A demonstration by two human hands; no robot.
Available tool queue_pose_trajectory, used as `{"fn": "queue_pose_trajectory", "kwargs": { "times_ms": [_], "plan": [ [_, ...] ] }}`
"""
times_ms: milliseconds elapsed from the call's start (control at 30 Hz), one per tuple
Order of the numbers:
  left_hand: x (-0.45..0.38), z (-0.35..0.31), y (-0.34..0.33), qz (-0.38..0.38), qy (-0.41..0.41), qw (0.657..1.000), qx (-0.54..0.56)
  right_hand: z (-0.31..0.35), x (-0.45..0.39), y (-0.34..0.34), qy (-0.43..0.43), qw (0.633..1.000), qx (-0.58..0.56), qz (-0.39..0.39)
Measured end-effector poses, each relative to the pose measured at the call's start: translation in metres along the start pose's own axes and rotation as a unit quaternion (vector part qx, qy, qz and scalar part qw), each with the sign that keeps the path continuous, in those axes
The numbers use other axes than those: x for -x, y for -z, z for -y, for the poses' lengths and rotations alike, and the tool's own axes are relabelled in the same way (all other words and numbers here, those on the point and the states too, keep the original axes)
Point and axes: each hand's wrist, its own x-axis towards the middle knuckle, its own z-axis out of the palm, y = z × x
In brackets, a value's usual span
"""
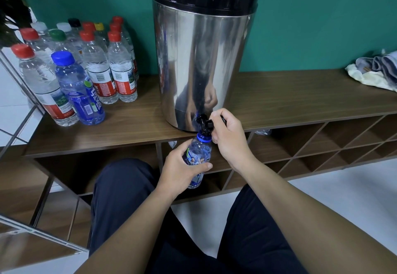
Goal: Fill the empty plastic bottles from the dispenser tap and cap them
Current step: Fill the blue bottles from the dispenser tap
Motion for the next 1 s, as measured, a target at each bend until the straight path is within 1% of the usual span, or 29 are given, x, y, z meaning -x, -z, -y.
{"fn": "queue_pose_trajectory", "kwargs": {
  "times_ms": [1000],
  "plan": [
    [0.0015,-0.0029,-0.0010,-0.001,0.000,1.000,0.007,-0.0048,-0.0034,0.0003,0.002,1.000,-0.007,0.000]
  ]
}}
